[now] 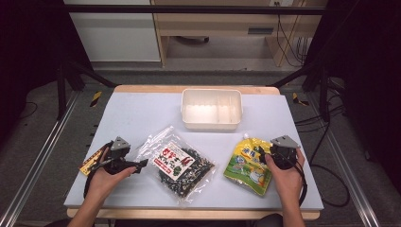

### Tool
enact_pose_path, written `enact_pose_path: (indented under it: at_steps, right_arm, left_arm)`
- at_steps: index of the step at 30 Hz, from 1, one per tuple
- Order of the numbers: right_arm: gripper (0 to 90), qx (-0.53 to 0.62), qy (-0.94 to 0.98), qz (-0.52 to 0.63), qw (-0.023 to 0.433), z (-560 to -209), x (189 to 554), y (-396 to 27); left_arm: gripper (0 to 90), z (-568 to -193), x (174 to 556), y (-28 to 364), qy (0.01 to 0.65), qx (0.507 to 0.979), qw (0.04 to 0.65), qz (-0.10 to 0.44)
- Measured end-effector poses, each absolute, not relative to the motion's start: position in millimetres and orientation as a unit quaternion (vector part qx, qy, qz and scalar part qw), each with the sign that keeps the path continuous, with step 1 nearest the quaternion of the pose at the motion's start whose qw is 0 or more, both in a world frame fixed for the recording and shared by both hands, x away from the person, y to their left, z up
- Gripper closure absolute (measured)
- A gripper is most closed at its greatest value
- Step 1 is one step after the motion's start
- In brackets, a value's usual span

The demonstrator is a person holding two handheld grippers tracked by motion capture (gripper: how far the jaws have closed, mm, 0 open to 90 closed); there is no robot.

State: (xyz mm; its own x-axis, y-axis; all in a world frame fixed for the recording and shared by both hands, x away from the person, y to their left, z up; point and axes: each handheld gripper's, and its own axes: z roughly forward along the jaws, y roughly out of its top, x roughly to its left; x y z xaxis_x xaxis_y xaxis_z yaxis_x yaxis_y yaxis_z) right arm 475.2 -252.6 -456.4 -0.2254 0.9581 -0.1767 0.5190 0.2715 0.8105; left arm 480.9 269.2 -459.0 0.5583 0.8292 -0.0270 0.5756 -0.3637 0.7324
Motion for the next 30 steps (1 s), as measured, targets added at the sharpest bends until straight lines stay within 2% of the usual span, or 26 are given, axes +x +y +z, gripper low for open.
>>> enact_pose_path:
  at_steps: [5, 11, 18, 24, 27, 30]
  right_arm:
    - [24.1, 0.515, 0.718, 0.312, 0.348, -457, 476, -252]
    - [24.0, 0.518, 0.717, 0.313, 0.345, -457, 476, -252]
    - [24.0, 0.518, 0.717, 0.315, 0.344, -457, 476, -252]
    - [23.9, 0.517, 0.719, 0.312, 0.344, -457, 477, -252]
    - [23.9, 0.517, 0.719, 0.312, 0.345, -457, 477, -252]
    - [23.9, 0.517, 0.719, 0.312, 0.345, -457, 477, -252]
  left_arm:
    - [16.4, -462, 486, 275, 0.459, 0.795, 0.358, 0.171]
    - [33.1, -465, 489, 280, 0.474, 0.789, 0.362, 0.15]
    - [42.9, -468, 490, 280, 0.477, 0.793, 0.357, 0.128]
    - [53.7, -469, 490, 282, 0.479, 0.787, 0.378, 0.092]
    - [55.4, -469, 489, 281, 0.482, 0.784, 0.382, 0.089]
    - [63.8, -468, 489, 281, 0.478, 0.786, 0.379, 0.095]
